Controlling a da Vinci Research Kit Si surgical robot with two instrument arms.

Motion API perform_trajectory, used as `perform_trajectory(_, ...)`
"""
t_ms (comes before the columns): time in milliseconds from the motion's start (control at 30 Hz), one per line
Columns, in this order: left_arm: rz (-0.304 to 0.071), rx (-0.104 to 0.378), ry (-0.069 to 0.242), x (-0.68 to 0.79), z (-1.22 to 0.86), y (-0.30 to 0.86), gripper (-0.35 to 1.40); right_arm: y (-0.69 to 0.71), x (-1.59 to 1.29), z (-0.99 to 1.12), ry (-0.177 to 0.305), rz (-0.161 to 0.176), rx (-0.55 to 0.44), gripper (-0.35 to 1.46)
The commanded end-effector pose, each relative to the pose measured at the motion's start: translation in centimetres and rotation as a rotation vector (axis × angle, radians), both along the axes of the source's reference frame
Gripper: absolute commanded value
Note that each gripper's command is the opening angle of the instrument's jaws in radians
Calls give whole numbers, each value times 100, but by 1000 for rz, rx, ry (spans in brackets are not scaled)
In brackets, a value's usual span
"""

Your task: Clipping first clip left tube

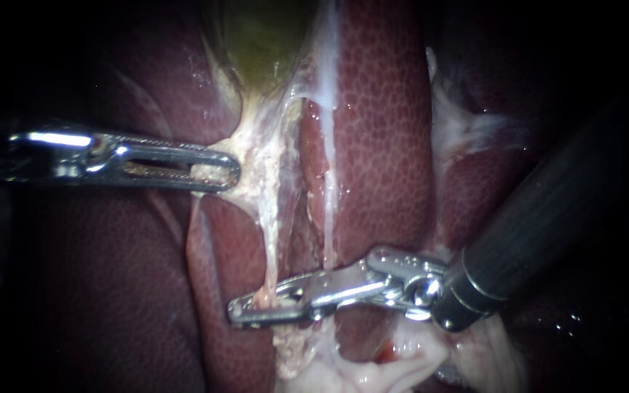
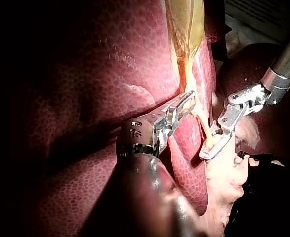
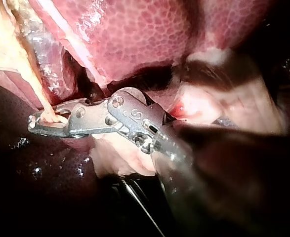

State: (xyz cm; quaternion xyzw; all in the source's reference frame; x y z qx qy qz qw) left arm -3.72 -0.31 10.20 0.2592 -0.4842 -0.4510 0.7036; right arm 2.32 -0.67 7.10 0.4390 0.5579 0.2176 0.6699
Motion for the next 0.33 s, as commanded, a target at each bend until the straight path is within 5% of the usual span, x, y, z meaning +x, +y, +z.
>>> perform_trajectory(33, 1, 0, -1, 0, 0, 0, -35, 0, 0, 1, 0, 1, 0, -35)
perform_trajectory(333, 1, 0, -1, 0, 0, 0, -35, 0, -1, 5, 0, 0, -1, -35)
